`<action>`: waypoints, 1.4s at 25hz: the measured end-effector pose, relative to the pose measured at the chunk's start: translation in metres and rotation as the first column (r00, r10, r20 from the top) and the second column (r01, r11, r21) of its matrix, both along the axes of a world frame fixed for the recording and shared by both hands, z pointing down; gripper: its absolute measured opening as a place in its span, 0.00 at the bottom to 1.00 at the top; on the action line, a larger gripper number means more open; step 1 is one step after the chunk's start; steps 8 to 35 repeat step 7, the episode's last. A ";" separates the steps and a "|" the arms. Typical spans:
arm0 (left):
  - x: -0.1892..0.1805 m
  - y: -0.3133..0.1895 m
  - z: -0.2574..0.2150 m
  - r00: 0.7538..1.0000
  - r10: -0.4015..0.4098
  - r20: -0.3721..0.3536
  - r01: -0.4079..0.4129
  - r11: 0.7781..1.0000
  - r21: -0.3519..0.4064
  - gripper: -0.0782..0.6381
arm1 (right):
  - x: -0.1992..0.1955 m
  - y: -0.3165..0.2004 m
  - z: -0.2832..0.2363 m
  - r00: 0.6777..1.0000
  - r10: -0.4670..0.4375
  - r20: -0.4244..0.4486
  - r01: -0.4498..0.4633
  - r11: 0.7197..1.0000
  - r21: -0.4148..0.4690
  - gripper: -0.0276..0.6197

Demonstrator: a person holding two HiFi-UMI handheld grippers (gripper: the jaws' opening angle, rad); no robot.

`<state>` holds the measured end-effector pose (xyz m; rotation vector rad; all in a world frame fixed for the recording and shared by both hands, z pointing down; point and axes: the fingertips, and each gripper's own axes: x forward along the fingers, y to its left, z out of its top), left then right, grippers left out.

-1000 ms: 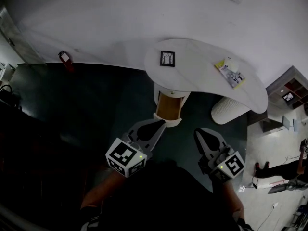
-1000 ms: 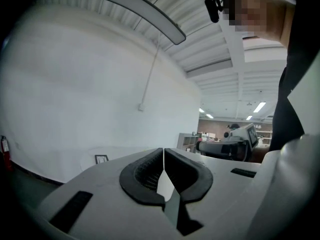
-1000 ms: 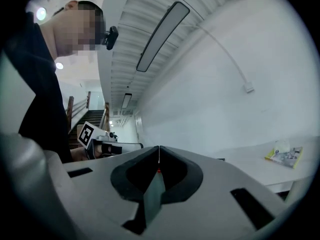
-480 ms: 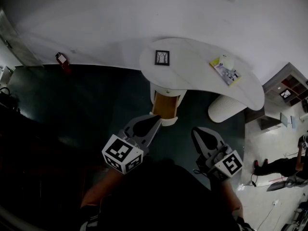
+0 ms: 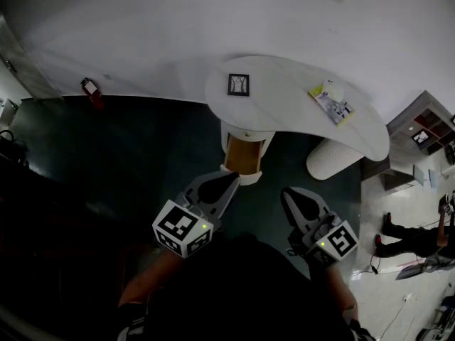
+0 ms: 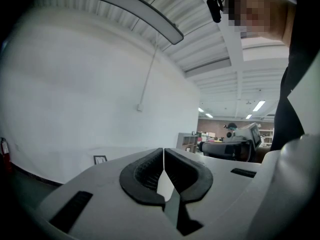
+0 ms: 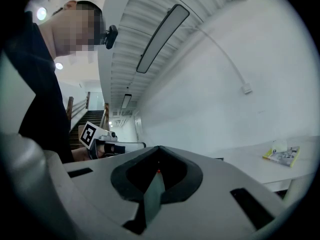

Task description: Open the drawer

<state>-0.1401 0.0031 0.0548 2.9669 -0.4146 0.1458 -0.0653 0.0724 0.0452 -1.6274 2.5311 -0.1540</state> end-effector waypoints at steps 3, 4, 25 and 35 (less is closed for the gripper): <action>0.001 -0.001 0.000 1.000 0.001 0.001 -0.001 1.000 -0.005 0.13 | -0.001 -0.002 0.001 1.000 -0.008 0.006 0.008 1.000 -0.007 0.07; 0.001 -0.001 -0.001 1.000 0.002 0.003 -0.002 1.000 -0.004 0.13 | -0.001 -0.002 0.001 1.000 -0.010 0.009 0.010 1.000 -0.009 0.07; 0.001 0.000 -0.002 1.000 0.008 0.005 -0.008 1.000 0.000 0.13 | -0.001 -0.003 0.002 1.000 -0.014 0.014 0.014 1.000 -0.012 0.07; 0.001 0.000 -0.002 1.000 0.008 0.005 -0.008 1.000 0.000 0.13 | -0.001 -0.003 0.002 1.000 -0.014 0.014 0.014 1.000 -0.012 0.07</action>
